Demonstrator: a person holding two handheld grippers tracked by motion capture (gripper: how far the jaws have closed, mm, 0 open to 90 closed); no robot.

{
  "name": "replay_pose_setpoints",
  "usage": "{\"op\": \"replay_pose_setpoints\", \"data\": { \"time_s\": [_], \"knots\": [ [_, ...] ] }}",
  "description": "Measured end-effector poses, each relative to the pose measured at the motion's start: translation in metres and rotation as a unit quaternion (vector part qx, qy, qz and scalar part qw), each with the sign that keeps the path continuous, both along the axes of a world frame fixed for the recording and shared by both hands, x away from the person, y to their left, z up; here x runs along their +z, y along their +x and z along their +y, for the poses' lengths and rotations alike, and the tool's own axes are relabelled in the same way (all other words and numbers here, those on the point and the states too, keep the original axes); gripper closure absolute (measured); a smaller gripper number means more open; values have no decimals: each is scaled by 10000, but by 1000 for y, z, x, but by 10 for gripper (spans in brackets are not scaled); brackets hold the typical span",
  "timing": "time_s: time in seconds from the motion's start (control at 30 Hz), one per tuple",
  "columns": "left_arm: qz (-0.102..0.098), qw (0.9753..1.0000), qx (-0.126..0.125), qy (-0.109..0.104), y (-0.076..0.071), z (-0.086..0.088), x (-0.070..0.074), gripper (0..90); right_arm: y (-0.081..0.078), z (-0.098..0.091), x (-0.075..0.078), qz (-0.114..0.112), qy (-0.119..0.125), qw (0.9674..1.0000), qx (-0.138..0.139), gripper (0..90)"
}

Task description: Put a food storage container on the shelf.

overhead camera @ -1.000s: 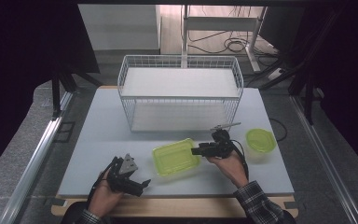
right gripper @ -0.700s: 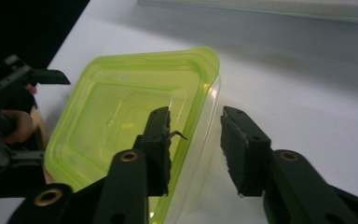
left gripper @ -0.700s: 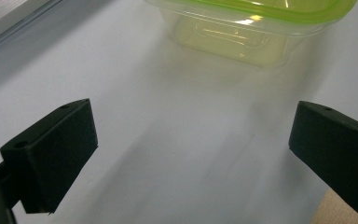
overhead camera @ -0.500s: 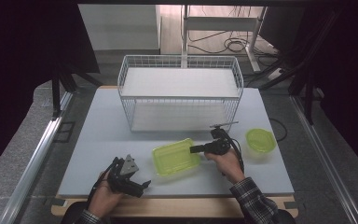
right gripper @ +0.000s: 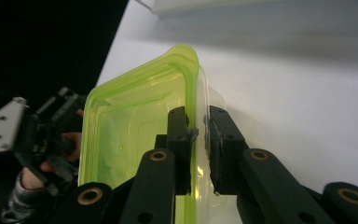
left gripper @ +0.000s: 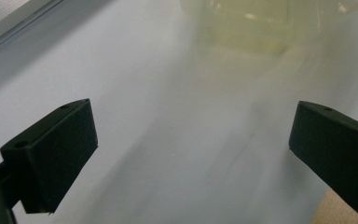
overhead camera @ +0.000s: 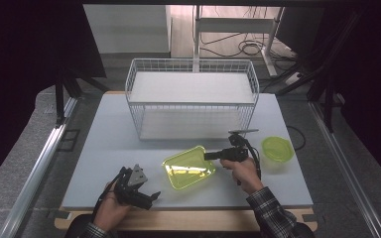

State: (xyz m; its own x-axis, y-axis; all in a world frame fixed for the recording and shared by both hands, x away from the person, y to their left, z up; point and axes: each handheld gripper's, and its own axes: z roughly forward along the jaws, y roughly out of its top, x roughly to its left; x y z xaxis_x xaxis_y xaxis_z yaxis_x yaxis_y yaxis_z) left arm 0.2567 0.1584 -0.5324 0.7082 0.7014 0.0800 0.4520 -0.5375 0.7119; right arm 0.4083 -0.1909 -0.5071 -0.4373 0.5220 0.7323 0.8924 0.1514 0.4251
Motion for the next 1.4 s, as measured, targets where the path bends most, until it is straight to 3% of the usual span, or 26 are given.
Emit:
{"op": "replay_pose_setpoints", "data": {
  "time_s": [0.23,1.07,1.4],
  "knots": [
    [16,10000,41,-13,1,1,0,7,0,-7,17,-131,293,9994,-140,795],
    [60,10000,21,44,1,0,-2,7,2,-14,86,-733,577,9950,-342,796],
    [64,10000,16,48,1,0,-2,7,10,-12,114,-856,733,9927,-436,796]
  ]
}}
